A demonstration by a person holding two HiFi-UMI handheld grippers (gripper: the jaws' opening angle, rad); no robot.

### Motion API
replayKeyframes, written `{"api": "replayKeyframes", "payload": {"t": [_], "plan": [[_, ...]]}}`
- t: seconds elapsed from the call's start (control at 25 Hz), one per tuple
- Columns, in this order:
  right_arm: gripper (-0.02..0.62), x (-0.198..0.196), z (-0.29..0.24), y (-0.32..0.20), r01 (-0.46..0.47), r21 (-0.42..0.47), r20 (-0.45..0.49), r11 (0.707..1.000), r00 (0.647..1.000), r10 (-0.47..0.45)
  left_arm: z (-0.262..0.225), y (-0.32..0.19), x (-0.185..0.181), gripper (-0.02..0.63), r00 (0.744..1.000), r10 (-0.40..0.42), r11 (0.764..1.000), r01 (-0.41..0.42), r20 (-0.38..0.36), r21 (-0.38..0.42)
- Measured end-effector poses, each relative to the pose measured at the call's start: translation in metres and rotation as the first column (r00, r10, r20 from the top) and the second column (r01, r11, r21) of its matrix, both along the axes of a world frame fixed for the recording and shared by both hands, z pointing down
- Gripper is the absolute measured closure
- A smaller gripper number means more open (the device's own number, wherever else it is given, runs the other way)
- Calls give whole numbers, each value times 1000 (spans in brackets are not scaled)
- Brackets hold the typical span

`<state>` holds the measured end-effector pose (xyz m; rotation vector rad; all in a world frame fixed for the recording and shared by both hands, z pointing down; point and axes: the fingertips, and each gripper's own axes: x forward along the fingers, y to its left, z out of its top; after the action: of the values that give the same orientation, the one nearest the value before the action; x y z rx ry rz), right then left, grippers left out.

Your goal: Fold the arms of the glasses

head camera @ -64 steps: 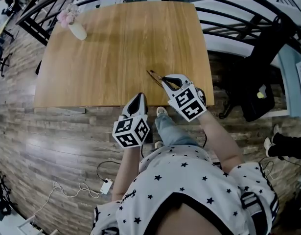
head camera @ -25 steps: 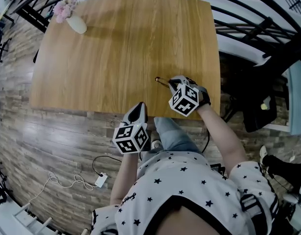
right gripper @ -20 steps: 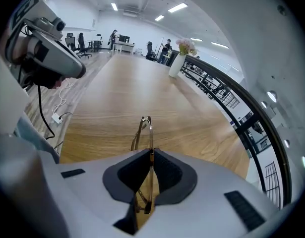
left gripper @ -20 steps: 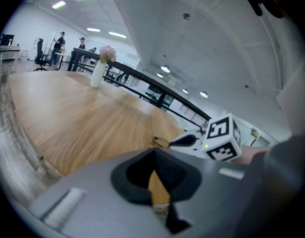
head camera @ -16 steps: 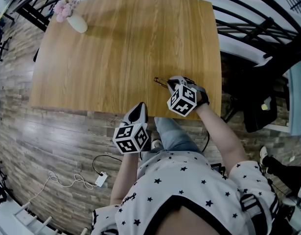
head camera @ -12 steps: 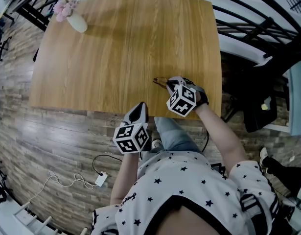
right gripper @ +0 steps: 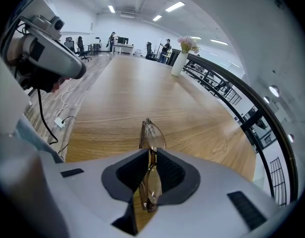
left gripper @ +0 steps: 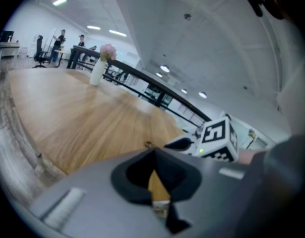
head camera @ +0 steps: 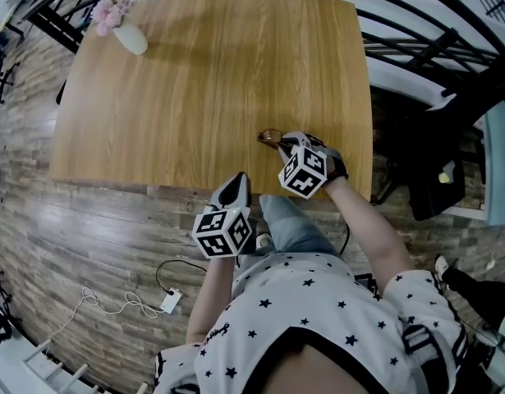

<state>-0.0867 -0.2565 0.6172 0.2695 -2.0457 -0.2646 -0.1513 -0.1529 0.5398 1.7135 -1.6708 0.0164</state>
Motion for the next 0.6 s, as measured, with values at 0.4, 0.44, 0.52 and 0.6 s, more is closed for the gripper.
{"api": "replayKeyframes", "payload": {"t": [0.4,0.44,0.52,0.6], "plan": [[563,-1,-1,2,-26,-14,13,1000,1000,26,-4,6,-3,600,1000,-13,1000,13,-6,5],[563,-1,-1,1,-30,-12,16,999,999,30,-4,7,-4,600,1000,-15,1000,15,-6,7],[565,-2,-2,1,-42,-16,25,999,999,43,-5,9,-5,600,1000,-21,1000,21,-6,9],[565,-2,-5,3,-54,-18,39,998,998,55,-7,11,-7,600,1000,-26,1000,26,-5,13]]}}
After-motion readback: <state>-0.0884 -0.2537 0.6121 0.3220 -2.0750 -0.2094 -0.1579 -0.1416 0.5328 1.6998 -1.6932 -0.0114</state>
